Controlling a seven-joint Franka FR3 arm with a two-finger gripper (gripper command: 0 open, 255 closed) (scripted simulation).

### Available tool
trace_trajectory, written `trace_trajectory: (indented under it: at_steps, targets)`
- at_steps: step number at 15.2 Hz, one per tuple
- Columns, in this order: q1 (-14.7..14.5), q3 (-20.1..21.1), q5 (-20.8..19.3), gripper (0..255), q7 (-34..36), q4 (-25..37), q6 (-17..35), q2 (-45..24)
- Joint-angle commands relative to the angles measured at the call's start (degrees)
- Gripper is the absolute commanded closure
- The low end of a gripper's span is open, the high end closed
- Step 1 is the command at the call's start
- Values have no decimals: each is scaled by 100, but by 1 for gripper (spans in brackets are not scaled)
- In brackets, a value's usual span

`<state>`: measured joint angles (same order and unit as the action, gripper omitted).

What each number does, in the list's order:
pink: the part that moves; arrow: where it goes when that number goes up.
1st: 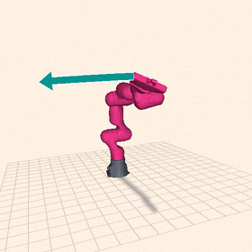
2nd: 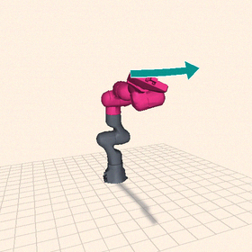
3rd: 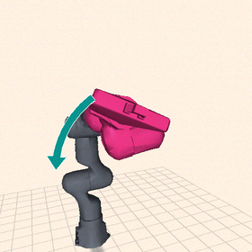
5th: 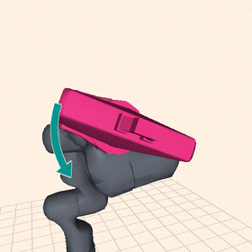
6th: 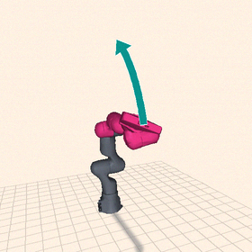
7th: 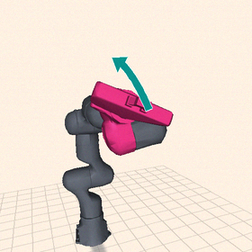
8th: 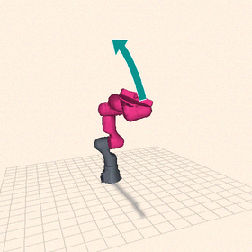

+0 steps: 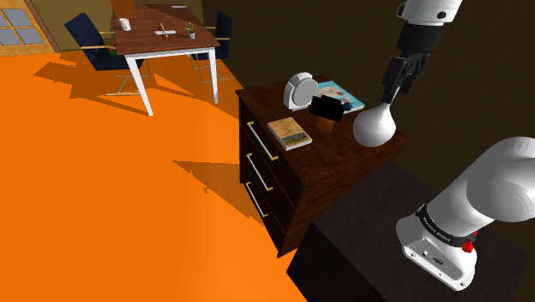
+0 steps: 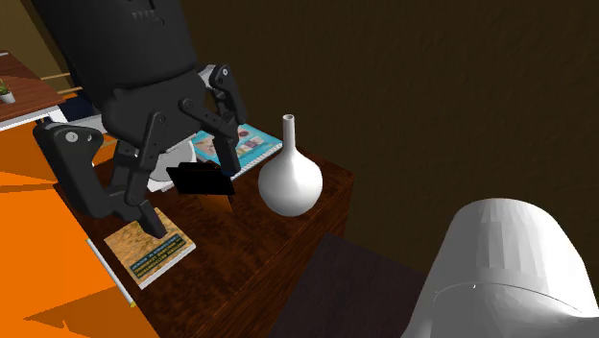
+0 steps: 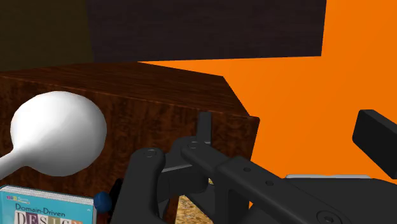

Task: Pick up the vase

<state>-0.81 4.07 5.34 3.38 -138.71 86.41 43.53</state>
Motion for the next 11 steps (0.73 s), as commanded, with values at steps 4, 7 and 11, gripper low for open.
trace_trajectory:
  at_steps: [4,7,11]
  targets:
    - [191,-288,-274,0,-279,-142,337,-120]
    - [381,-580,-531,0,-546,-230,692,-300]
    - [632,-969,-833,0,-894,-260,1184,-630]
